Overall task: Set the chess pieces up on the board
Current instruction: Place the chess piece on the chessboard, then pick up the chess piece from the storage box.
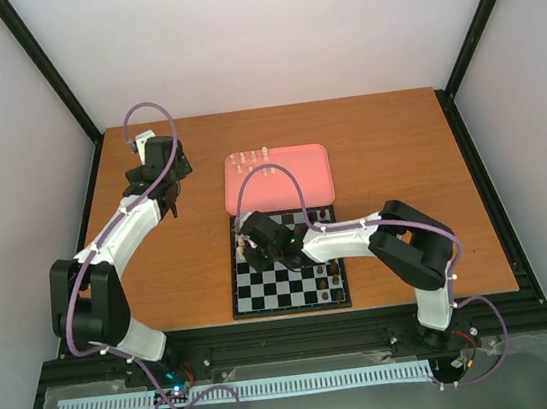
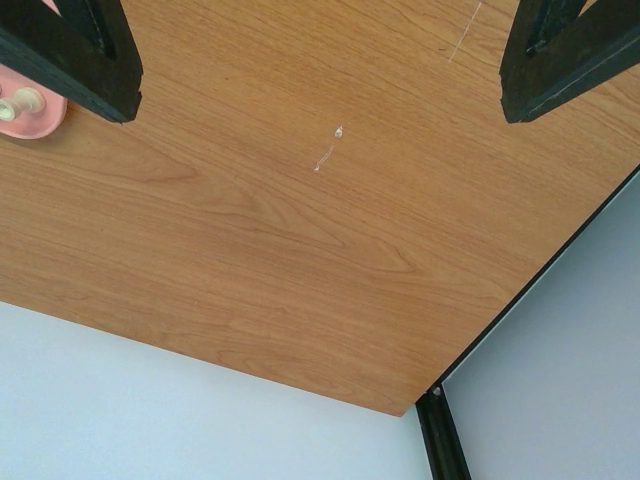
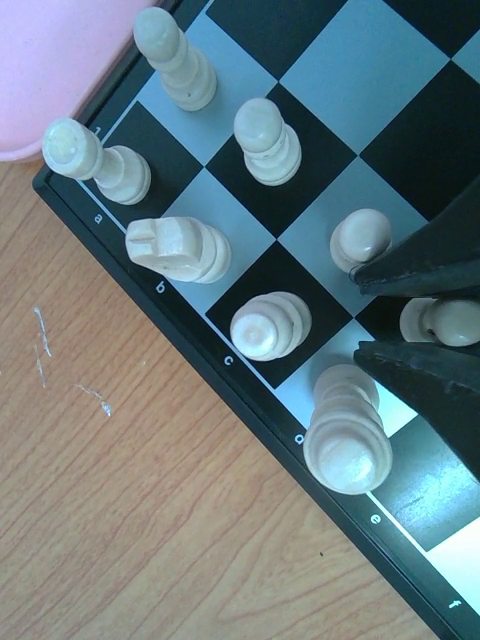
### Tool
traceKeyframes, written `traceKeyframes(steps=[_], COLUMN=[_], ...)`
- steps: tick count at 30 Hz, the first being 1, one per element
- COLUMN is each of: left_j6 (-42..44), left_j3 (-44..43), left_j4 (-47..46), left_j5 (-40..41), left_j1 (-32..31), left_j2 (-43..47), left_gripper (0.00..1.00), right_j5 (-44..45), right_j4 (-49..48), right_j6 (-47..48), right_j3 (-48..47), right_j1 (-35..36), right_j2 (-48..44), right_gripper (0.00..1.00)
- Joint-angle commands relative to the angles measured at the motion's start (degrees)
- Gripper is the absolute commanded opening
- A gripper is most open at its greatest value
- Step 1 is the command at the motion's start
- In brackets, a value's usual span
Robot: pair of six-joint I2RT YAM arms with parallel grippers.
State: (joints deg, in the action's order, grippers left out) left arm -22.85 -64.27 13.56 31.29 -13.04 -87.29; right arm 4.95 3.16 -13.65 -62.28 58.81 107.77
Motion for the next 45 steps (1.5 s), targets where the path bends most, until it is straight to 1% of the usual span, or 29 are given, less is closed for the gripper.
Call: traceKeyframes(steps=[1,6,13,17,21,28,30,32,34,37,45], left_j6=[0.74,0.73,0.76,0.77,0.7,0.75,0.74,0.72,0.77,0.86,0.89], left_j3=[-2.26,-2.09,-2.0,-2.02,-2.0,-1.92,-1.97,-1.91,-1.83,-1.7,-1.82], left_j4=[0.14,0.13,0.15,0.24,0.24,0.41,0.41,0.41,0.34,0.21,0.23], left_j5=[0.5,0.41,0.45,0.53,0.43,0.22,0.14,-0.01,-0.4,-0.96,-1.26], left_j1=[-0.42,-0.41,-0.47,-0.49,-0.5,-0.45,-0.5,-0.48,-0.58,-0.59,-0.84], left_j2=[-0.5,-0.32,-0.14,0.07,0.18,0.55,0.68,0.7,1.01,1.22,1.22], left_gripper=[1.0,1.0,1.0,1.0,1.0,1.0,1.0,1.0,1.0,1.0,1.0], right_j5=[1.2,0.68,0.23,-0.15,0.18,3.26,4.97,9.61,12.41,12.02,9.94], right_j4=[0.56,0.29,0.35,0.69,2.07,5.01,6.12,7.64,9.36,11.05,10.21], right_j6=[0.47,0.4,0.63,0.69,0.55,0.3,0.06,-0.12,-0.17,-0.4,2.2], right_j3=[-0.48,-0.23,0.05,0.48,1.02,2.52,2.72,2.09,0.46,-2.78,-15.65], right_j1=[-0.45,-0.45,-0.45,-0.36,-0.12,1.11,1.15,1.01,-0.68,-5.11,-17.21], right_j2=[0.04,-0.01,-1.21,-2.73,-4.8,-11.45,-13.68,-15.18,-14.99,-13.19,-2.79], right_gripper=[0.14,0.22,0.27,0.34,0.38,0.39,0.43,0.5,0.54,0.6,0.63])
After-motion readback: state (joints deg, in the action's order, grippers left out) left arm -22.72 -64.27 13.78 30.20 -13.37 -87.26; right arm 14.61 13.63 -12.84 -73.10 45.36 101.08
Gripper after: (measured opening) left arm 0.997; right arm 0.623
